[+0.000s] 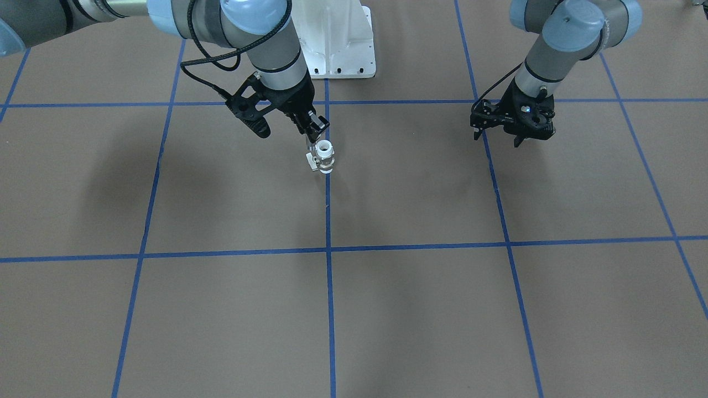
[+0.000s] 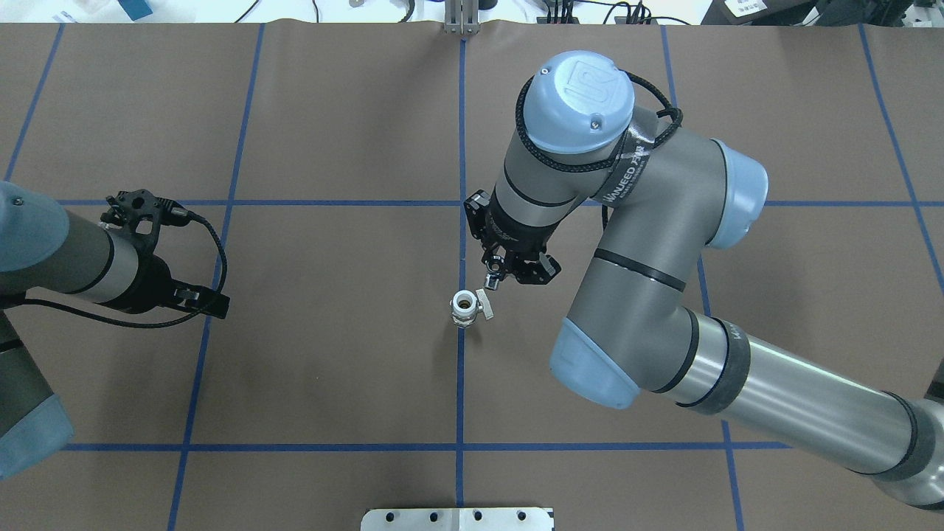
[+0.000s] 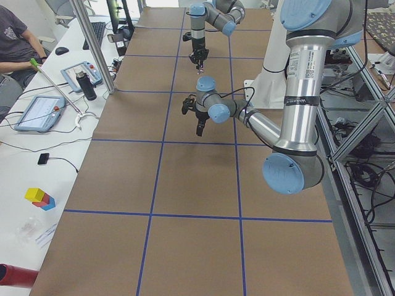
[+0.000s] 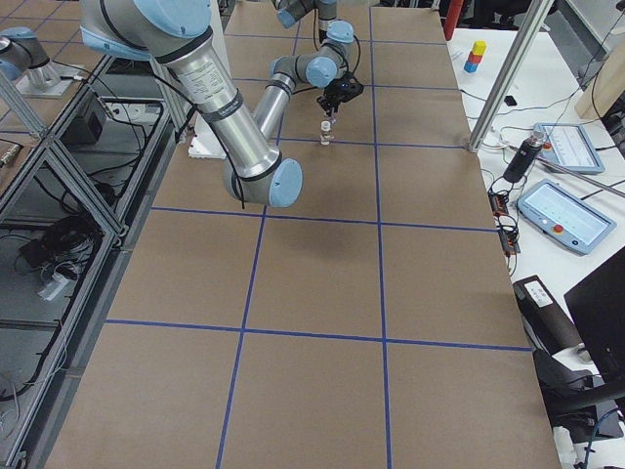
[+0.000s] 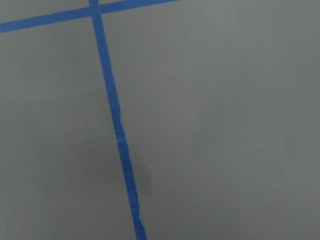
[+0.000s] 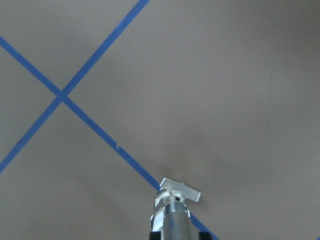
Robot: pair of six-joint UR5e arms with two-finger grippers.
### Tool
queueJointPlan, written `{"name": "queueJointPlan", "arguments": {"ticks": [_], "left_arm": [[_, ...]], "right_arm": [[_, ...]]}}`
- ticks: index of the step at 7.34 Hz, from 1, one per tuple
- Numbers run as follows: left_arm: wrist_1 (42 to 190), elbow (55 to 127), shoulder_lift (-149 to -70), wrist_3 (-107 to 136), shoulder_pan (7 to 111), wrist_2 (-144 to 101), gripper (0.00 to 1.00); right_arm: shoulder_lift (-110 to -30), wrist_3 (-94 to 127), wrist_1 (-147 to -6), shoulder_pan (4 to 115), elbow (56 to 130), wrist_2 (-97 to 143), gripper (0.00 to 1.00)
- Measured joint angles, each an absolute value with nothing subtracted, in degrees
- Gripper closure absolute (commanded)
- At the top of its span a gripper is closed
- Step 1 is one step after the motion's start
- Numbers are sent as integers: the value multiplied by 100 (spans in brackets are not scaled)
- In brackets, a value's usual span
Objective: Assemble PPR valve and pipe with both arms
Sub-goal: 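Carry the pipe over the valve with the right gripper while left arm withdraws, then lower the pipe into the valve opening and press it in with the right gripper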
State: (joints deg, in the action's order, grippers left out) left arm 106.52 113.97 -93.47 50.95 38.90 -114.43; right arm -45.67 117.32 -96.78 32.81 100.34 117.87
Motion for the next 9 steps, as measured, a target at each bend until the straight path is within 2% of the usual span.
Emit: {"name": "queueJointPlan", "arguments": {"ticks": [9], "left_arm": [[10661, 11380, -9406, 5135, 3886, -11443, 1]], "right_arm": [[-4621, 11919, -9395, 3138, 9879, 11919, 100]]}}
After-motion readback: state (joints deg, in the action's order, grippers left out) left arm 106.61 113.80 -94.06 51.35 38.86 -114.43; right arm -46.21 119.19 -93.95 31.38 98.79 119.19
